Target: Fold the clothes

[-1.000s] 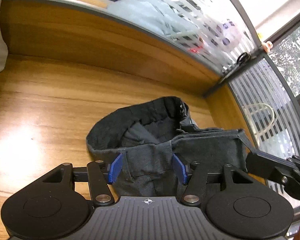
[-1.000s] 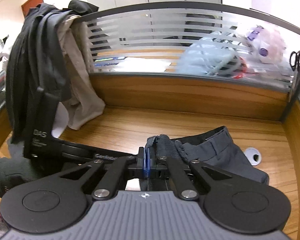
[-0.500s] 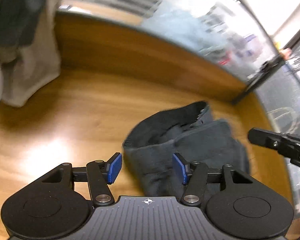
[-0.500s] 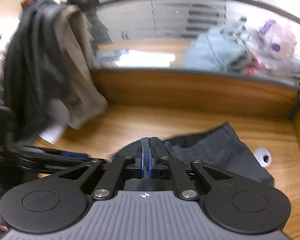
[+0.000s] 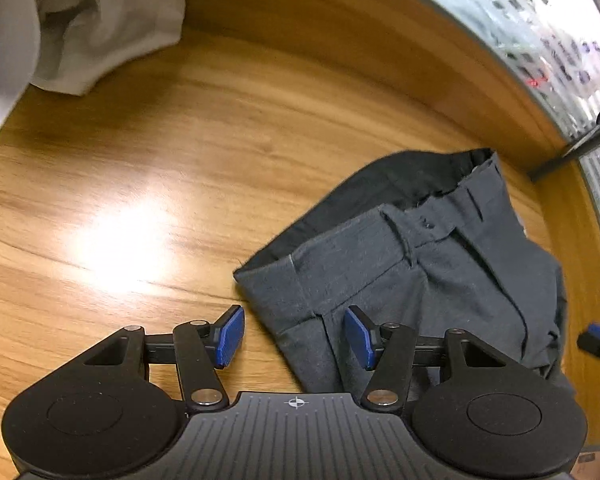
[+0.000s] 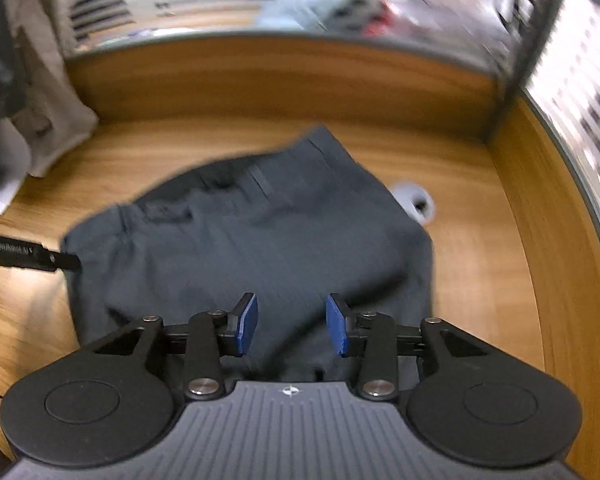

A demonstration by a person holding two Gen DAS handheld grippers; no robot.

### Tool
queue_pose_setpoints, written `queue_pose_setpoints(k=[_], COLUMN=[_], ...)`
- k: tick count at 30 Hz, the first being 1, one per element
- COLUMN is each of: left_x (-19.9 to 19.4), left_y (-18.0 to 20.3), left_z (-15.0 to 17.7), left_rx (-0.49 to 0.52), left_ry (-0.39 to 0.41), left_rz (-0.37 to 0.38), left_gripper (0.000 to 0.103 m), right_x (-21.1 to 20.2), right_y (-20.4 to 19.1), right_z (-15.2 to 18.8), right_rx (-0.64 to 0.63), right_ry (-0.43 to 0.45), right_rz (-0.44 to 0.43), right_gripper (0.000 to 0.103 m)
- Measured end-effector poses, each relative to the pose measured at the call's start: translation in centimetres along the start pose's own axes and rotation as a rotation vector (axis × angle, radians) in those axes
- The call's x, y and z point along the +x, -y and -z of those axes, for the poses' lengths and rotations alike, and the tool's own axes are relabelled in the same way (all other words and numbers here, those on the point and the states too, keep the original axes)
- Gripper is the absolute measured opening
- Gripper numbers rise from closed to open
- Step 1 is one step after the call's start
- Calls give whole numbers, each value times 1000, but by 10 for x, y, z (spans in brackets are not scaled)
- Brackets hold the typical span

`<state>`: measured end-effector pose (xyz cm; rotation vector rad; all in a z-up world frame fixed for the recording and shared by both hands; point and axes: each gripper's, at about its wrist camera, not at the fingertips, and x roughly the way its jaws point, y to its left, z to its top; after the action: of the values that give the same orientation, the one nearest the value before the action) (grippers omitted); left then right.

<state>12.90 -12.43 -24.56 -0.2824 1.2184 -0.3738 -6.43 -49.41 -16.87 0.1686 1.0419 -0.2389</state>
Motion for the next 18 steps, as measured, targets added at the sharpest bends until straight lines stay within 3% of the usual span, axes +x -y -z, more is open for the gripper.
queue_pose_setpoints(k=[4,8,9,11,13,18], left_x=[9,10,10,9,8,-8], left_y=[8,17,19,22,21,29], left_z=[1,6,7,10,10,3], left_rx=[23,80,96,128,122,217], left_ry=[-8,15,23,40,52,136], left_rz=[-8,-42,-55,-82,-85,-148], left_gripper=[61,60,57,46,29,23], right_x=[-11,-24,-26,-28,-28,-13], right_y=[3,-12,-17,-31,-44,-74], right_z=[41,81,90,105,120,139], right_rx=[71,116,118,105,88,9], right_ry=[-37,-54,-57,-66,-74,-85], right_rz=[-10,-45,-58,-63,-66,-31], right_gripper=[51,62,68,72,74,80])
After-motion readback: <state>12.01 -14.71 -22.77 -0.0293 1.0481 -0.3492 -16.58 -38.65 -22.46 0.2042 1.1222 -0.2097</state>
